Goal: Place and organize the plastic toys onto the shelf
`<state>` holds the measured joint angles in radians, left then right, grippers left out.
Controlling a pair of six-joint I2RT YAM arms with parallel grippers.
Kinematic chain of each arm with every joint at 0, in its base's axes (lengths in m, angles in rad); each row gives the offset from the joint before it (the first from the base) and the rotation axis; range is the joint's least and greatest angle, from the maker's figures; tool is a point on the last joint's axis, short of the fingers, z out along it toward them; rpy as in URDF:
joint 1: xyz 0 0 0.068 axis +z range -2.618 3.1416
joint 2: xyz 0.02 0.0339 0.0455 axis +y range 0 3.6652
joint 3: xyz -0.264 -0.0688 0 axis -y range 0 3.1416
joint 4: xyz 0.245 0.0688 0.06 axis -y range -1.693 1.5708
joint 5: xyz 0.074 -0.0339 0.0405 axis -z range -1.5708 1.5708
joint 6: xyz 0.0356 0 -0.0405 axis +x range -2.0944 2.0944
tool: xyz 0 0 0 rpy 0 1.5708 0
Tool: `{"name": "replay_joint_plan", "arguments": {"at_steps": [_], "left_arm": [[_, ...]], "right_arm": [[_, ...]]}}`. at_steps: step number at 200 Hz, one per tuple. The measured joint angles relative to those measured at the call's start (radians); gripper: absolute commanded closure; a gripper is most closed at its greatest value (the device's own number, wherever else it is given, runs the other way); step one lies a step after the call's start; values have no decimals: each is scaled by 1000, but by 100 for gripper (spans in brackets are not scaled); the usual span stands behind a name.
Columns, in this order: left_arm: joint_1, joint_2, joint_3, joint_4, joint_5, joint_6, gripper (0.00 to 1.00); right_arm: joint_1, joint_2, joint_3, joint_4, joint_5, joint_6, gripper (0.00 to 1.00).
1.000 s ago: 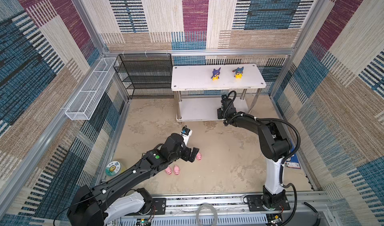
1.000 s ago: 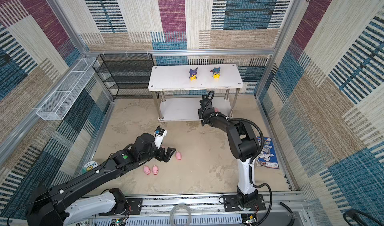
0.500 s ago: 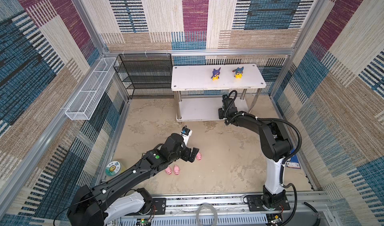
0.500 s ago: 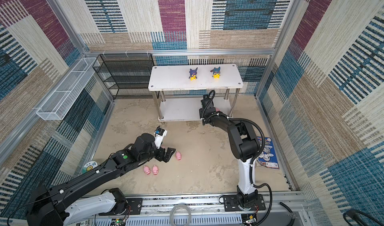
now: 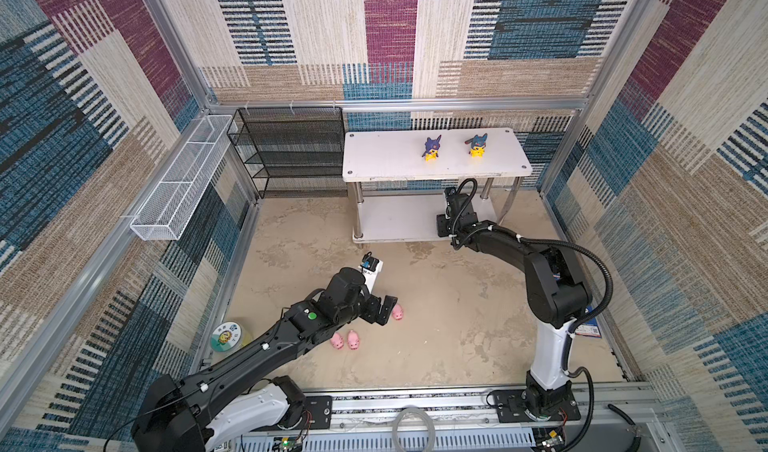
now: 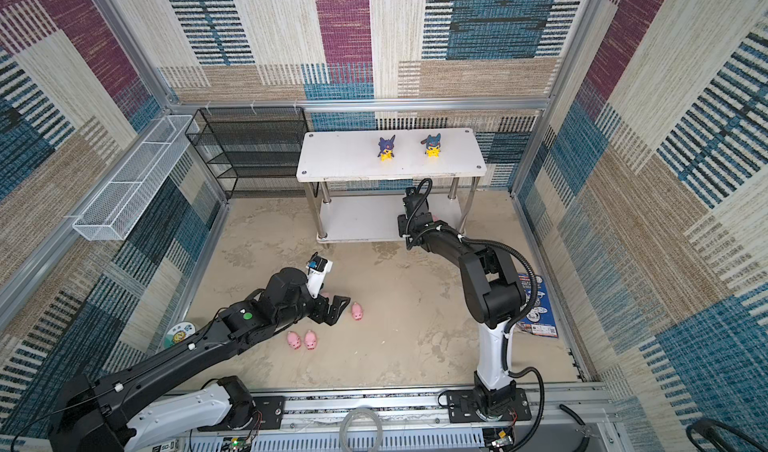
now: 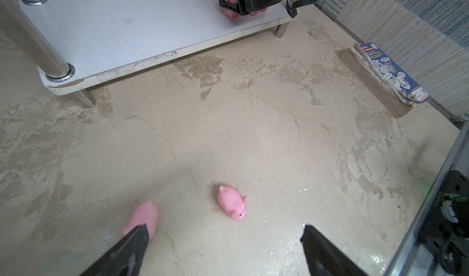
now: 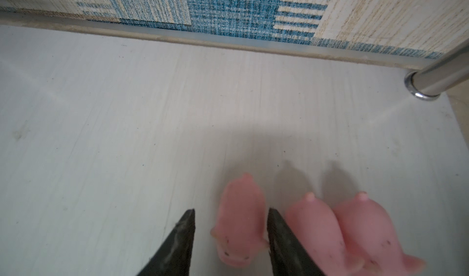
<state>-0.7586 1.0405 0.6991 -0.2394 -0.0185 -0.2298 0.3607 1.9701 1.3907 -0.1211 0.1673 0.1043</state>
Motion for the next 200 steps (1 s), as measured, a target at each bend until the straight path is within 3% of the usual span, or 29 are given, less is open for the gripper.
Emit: {"name": "replay_joint_plan", "arguments": {"at_steps": [112, 165, 200], "left_arm": [[0, -81, -32, -14, 4, -12, 0], [0, -114, -48, -19, 4, -29, 0], [2, -109, -48, -19, 3, -29, 0]], "right_arm": [[5, -122, -124, 0, -28, 30, 46], [5, -142, -147, 3, -54, 41, 61], [20, -129, -127, 5, -81, 52, 63]]}}
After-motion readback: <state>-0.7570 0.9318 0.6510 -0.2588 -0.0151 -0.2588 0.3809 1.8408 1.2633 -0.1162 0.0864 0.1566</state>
